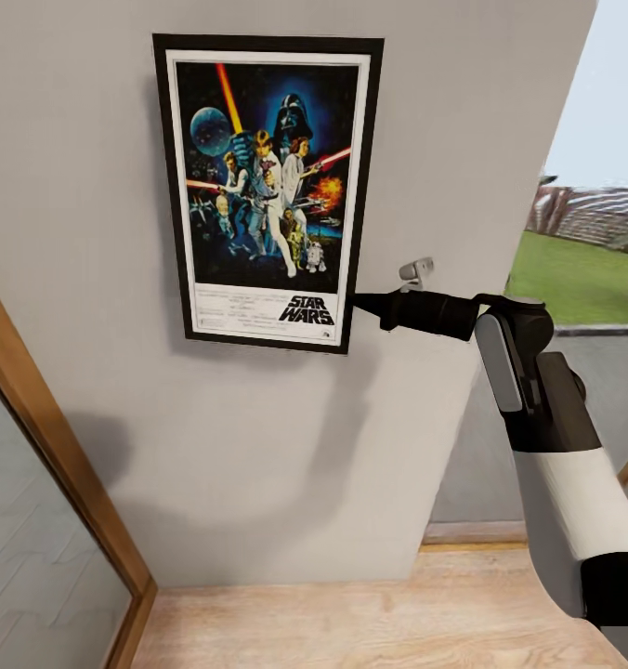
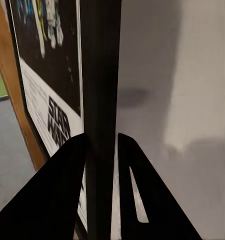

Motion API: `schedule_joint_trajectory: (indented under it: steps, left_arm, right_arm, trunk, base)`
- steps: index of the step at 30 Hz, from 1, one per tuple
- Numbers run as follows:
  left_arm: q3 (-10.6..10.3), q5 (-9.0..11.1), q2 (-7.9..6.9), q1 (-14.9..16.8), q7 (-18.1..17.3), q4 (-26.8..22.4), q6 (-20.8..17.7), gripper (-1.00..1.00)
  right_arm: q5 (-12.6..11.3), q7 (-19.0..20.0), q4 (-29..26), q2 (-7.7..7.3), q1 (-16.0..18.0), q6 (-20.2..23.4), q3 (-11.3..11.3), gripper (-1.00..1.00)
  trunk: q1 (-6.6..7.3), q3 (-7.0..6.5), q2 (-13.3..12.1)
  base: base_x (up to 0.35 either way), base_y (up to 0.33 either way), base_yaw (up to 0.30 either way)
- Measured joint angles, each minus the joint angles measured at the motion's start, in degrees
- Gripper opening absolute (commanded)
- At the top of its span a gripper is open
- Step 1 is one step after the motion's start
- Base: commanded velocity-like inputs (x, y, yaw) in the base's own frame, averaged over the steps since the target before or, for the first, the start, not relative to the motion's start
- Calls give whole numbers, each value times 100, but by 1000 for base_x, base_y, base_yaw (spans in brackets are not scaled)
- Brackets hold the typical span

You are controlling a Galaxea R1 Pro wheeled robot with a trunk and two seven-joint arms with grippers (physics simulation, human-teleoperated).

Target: Pick up the poster from the kitchen countertop and hang it on one of the wall nails in the kitchen.

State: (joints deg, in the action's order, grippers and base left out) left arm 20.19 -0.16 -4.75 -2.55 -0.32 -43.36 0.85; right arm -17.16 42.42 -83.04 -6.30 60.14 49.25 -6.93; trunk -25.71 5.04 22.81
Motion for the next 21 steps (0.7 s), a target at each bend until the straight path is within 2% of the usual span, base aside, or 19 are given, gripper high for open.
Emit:
schedule_joint_trajectory:
  steps: [4,6,7,21]
  left_arm:
    - [0,0,0,0,0,0,1,100]
    - [-1,0,0,1,0,1,-1,100]
    - [0,0,0,0,0,0,-1,100]
    - [0,0,0,0,0,-9,-5,100]
  right_arm:
    - [-1,0,-3,0,0,0,1,-100]
    - [-314,3,-19,2,-1,112,-8,-100]
    - [-99,-4,-12,1,1,29,0,-100]
    - [-131,0,-14,1,0,44,-2,-100]
  trunk:
    - [0,0,0]
    - [-7,0,-7]
    - [1,0,5]
    - [-3,0,0]
  base:
    - [333,0,0]
    - [13,0,0]
    - [9,0,0]
    - [1,0,0]
